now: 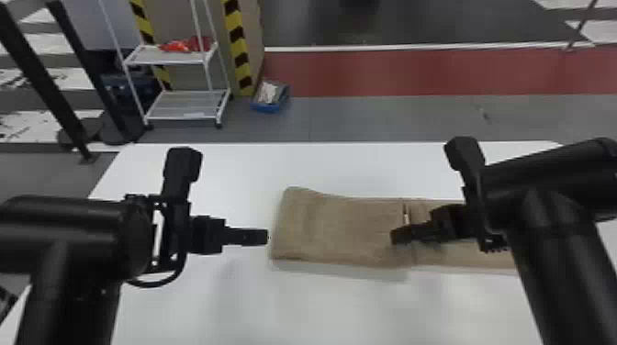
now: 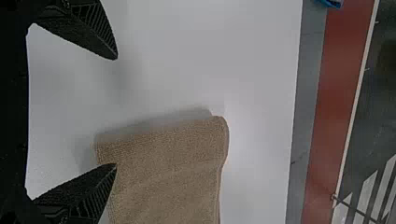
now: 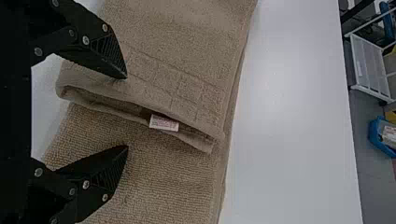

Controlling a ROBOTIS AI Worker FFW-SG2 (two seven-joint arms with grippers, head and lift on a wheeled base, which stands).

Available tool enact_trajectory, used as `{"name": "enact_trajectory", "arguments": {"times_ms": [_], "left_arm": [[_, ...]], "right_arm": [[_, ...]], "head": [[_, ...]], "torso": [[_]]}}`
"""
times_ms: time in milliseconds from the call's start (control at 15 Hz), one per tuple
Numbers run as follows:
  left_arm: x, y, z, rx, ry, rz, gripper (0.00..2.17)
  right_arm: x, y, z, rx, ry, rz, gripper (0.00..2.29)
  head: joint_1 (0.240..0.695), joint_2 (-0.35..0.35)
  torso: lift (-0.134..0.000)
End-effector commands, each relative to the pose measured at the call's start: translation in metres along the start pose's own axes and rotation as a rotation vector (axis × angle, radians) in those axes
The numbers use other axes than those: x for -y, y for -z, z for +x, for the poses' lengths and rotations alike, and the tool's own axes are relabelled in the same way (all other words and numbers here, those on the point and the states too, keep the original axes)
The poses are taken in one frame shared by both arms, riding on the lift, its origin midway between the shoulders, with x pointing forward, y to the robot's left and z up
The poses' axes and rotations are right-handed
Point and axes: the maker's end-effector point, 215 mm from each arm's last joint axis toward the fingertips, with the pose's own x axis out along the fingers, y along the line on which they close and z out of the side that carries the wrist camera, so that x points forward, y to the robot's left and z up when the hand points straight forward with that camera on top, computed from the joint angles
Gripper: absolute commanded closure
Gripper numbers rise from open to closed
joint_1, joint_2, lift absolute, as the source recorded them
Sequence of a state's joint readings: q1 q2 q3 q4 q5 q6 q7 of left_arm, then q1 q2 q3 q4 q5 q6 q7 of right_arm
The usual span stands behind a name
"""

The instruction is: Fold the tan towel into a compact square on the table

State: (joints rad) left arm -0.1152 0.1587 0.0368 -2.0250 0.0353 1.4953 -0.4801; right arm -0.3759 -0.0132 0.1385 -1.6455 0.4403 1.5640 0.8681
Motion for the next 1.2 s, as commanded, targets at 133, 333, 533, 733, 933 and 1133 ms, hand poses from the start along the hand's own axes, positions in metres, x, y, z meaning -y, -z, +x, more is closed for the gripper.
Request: {"name": "enact_trajectory", "arguments": {"times_ms": [133,333,533,733,933,1133], "left_arm": [[-0.001,-0.001,-0.001,0.003,-0.002,0.001,0.07],[0.000,0.001,0.000,0.000,-0.001,0.001,0.07],[-0.003,0.002,0.000,-0.004,-0.006,0.002,0.07],[-0.003,0.002,-0.001,-0.005,-0.004,0.003,0.07],[-0.004,0.003,-0.001,-0.007,-0.005,0.004,0.07],[-0.004,0.004,-0.001,-0.007,-0.003,0.002,0.07]], "right_arm": [[-0.004,-0.004,0.002,-0.003,0.003,0.007,0.41],[-0.004,-0.001,0.005,-0.019,0.010,0.002,0.41],[-0.003,0.000,0.007,-0.026,0.010,0.003,0.48],[-0.002,-0.006,0.005,-0.018,0.018,-0.001,0.48],[0.002,-0.009,0.004,-0.017,0.035,-0.001,0.48],[0.004,-0.009,0.004,-0.021,0.049,-0.004,0.48]], "head": [[0.695,0.078],[0.695,0.081],[0.695,0.083],[0.695,0.085],[0.695,0.084],[0.695,0.081]], "torso": [[-0.124],[-0.124],[-0.124],[-0.124],[-0.124],[-0.124]]}}
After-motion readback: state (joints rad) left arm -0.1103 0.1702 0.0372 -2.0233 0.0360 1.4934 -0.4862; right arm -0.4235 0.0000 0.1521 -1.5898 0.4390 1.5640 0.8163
